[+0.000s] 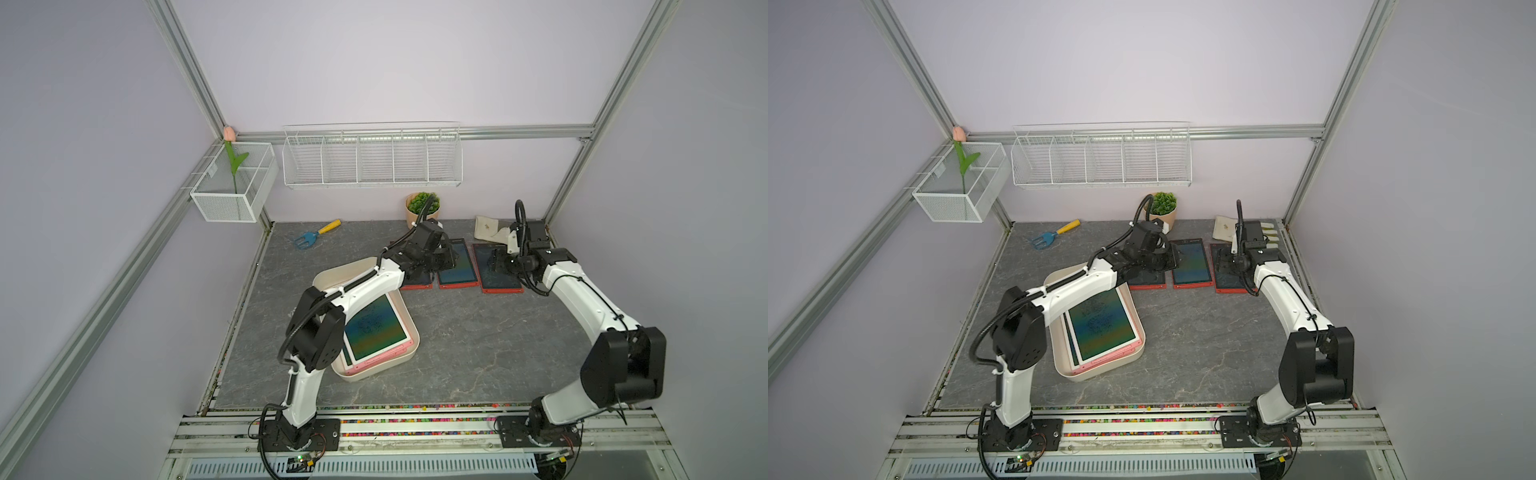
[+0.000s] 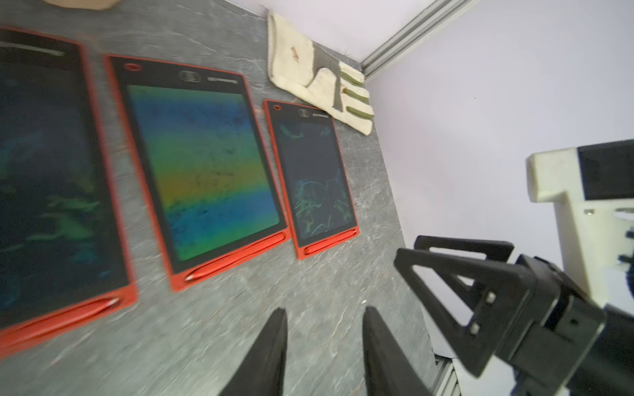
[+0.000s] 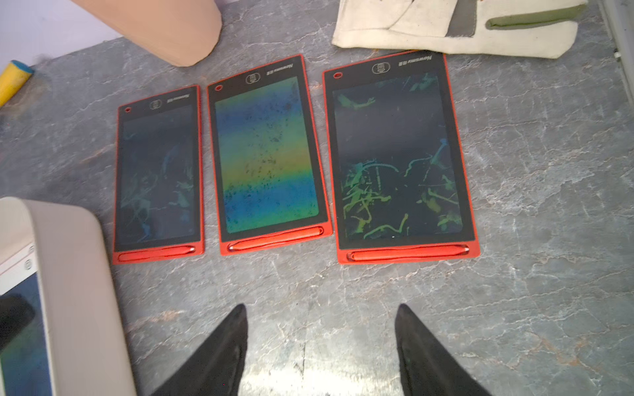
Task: Take out the writing tablet from the storage box
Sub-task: Pick up the writing tablet from the storage box.
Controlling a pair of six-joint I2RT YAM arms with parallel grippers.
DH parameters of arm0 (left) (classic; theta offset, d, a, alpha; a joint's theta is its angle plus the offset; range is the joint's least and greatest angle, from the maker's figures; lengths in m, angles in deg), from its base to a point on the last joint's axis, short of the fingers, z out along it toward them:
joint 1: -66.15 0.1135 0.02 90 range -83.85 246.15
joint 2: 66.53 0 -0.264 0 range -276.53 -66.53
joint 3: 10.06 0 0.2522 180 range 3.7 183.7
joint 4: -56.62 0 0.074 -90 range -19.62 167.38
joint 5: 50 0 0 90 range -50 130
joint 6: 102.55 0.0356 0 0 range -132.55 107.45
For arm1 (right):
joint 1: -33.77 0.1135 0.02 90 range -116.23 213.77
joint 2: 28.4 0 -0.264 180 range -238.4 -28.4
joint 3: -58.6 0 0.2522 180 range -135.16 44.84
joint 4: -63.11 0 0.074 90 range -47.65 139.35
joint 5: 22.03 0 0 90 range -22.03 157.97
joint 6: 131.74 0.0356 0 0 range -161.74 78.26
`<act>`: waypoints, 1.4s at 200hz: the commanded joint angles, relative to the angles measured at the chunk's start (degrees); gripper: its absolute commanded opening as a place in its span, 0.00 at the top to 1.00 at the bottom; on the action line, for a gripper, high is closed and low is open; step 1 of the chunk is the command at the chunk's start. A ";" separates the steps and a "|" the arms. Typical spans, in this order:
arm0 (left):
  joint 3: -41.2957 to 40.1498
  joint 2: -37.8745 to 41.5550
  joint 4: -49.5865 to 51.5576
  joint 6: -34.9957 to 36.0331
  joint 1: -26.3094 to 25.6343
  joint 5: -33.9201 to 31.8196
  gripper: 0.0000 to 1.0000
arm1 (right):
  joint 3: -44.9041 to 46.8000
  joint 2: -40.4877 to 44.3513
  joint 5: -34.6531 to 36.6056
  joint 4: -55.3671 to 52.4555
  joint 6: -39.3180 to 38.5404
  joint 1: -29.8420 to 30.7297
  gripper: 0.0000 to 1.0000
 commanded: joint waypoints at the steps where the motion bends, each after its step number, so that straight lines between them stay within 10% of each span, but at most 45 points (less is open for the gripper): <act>1: -8.62 6.87 4.04 5.07 1.33 -6.73 0.62 | 3.01 2.76 -5.39 -2.46 0.76 1.24 0.31; 79: -30.77 34.33 18.19 2.79 5.35 -25.15 0.56 | 4.22 7.33 -8.10 -5.22 3.26 18.23 0.28; 172: -43.10 51.99 26.84 3.02 23.85 -19.73 0.53 | -11.51 -11.73 -5.44 -4.26 6.92 40.49 0.28; 280: -55.06 55.73 23.17 4.18 32.67 -12.83 0.51 | -36.83 -37.61 3.37 -13.74 8.41 45.81 0.24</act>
